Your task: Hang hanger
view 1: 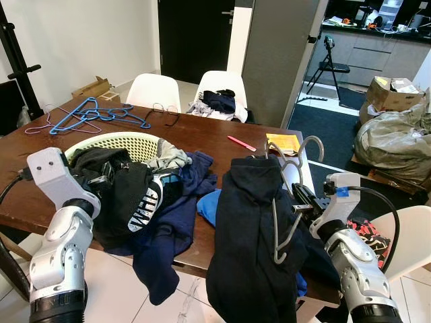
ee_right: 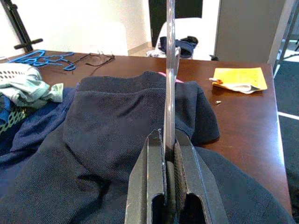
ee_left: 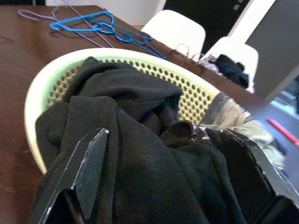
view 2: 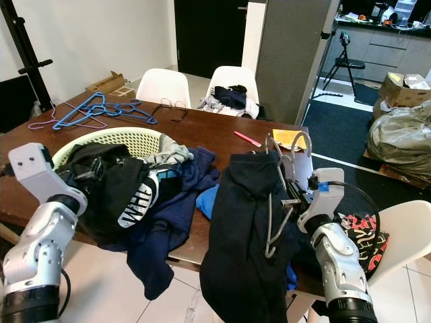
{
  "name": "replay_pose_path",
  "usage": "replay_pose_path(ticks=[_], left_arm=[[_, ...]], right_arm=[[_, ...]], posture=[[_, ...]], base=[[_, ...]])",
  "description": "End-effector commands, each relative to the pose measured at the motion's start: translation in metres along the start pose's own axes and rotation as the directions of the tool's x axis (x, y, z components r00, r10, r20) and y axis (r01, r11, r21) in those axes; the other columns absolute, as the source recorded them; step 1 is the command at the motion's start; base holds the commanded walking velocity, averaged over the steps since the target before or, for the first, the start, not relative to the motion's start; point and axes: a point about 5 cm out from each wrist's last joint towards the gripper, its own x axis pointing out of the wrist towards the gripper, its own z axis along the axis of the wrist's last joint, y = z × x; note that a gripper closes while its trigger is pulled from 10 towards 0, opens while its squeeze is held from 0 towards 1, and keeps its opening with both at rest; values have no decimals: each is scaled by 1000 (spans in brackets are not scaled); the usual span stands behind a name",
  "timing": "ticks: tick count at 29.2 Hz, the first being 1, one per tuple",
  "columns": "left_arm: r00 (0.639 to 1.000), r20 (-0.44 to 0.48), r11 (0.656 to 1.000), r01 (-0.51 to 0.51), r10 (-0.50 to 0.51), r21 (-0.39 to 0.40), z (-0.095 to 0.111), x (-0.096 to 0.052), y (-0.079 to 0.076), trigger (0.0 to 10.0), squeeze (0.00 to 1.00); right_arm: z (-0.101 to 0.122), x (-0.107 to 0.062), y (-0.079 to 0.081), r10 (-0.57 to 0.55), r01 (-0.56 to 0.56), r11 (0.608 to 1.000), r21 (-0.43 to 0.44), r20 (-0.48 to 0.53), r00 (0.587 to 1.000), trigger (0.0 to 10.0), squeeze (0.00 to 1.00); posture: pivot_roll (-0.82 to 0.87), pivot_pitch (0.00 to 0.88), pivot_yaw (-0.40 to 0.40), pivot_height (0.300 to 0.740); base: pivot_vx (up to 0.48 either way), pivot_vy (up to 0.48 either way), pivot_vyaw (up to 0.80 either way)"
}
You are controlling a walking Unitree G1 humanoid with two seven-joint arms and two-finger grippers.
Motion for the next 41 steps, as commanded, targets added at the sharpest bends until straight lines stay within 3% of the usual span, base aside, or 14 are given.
replay_pose_path(ticks=[1,4,6,12,18,24,33,41], left_arm=[[998,-14,997,-65,66,38,-2,-4,5,10000,0],[990,1,989,-138,138,52,0,-6,12,10000,0],[968,22,967,-249,248,54,6,-9,26,10000,0],[929,36,926,-371,369,66,11,-14,47,10000,0],[927,15,925,-375,374,65,8,-11,48,10000,0],[951,41,950,-307,305,59,15,-2,34,10000,0],[954,54,951,-298,294,81,17,-1,31,10000,0],[957,-20,953,-286,289,95,0,0,32,10000,0]], right_arm=[[-6,-1,-2,-14,14,999,31,-21,1000,10000,0],[-7,-1,-2,-14,15,999,39,-21,1000,10000,0],[-7,-1,-1,-14,15,999,49,-21,1000,10000,0],[-7,-1,-2,-12,14,998,59,-22,1000,10000,0],[-6,-1,-3,-15,16,998,61,-19,1000,10000,0],[-5,-2,-4,-21,22,998,66,-15,1000,10000,0],[-5,-3,-5,-23,24,998,66,-15,1000,10000,0],[-5,-4,-5,-24,25,997,68,-18,1000,10000,0]], posture=[[1,0,-56,740],[5,0,-56,740],[7,0,-58,740],[9,0,-59,740],[-4,0,-56,740],[-11,0,-52,740],[-14,0,-51,740],[-21,0,-49,740]], base=[[0,0,0],[0,0,0],[0,0,0],[0,0,0],[0,0,0],[0,0,0],[0,0,0],[0,0,0]])
